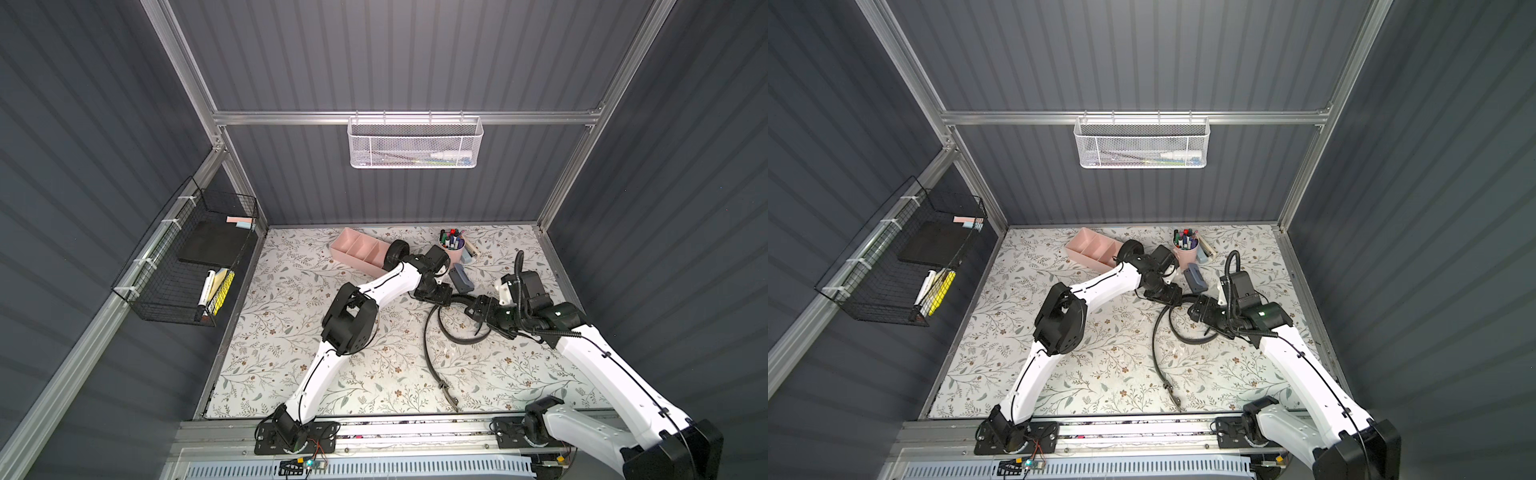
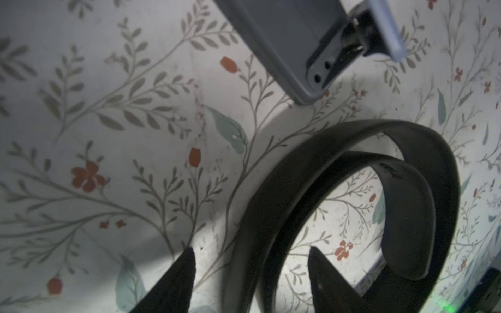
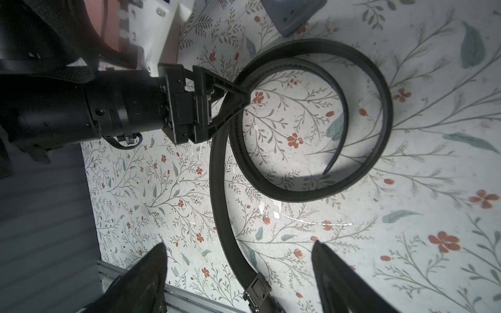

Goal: Place the belts into the storage roll
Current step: Roll the belt at the center of the board.

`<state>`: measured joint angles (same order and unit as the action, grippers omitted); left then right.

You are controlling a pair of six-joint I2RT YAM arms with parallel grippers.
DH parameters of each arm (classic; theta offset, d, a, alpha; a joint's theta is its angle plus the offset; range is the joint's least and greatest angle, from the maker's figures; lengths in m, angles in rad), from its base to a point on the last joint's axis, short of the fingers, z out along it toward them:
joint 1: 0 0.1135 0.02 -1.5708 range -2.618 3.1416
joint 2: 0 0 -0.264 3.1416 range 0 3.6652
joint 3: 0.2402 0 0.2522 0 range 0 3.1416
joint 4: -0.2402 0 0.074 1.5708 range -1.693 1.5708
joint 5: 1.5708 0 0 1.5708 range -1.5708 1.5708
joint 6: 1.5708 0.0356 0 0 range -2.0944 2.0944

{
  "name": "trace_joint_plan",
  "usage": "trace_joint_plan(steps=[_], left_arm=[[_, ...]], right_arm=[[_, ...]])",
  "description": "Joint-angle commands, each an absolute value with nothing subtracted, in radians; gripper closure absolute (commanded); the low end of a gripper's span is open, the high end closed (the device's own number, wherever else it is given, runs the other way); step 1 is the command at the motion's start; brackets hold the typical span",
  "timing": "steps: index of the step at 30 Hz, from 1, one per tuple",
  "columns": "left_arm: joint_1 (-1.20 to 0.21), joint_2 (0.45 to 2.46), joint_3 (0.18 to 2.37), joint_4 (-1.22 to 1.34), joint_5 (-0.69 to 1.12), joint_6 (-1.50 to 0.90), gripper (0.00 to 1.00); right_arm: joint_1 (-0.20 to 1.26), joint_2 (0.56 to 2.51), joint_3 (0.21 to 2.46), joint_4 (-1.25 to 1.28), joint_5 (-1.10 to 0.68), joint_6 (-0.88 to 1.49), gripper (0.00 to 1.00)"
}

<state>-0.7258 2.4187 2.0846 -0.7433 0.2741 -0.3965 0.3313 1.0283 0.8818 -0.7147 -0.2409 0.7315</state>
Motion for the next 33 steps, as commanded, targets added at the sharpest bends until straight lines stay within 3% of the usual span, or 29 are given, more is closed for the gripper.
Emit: trace_joint_plan(steps=[1, 4, 6, 10, 15, 23, 28, 33], left_arm=[[-0.737, 2.477, 2.119, -0.827, 0.250, -0.353, 0.56], [-0.738, 2.446, 2.064, -0.842, 0.221, -0.348, 0.87], [-0.735, 2.389, 1.973, -0.851, 0.217, -0.331, 0.96], [-0.704, 2.214, 1.742, -0.859, 0.114, -0.320, 0.99], [-0.653, 2.023, 1.474, -0.804, 0.077, -0.330, 0.99], [-0.649, 1.981, 1.398, -0.800, 0.060, -0.340, 0.99], [-0.649, 1.967, 1.374, -0.831, 0.037, -0.336, 0.99], [-0.650, 1.921, 1.325, -0.844, -0.043, -0.331, 1.00]], right_arm=[[0.327, 1.003, 0.870, -0.750, -0.238, 0.771, 0.15], [0.332, 1.011, 0.861, -0.729, -0.281, 0.791, 0.17], [0.347, 1.035, 0.865, -0.716, -0.306, 0.788, 0.17], [0.450, 1.113, 0.898, -0.682, -0.372, 0.725, 0.18], [0.708, 1.312, 0.966, -0.563, -0.516, 0.675, 0.20], [1.015, 1.588, 0.963, -0.350, -0.685, 0.705, 0.23], [1.033, 1.672, 0.873, -0.354, -0.643, 0.760, 0.23], [0.916, 1.602, 0.791, -0.399, -0.484, 0.797, 0.19]])
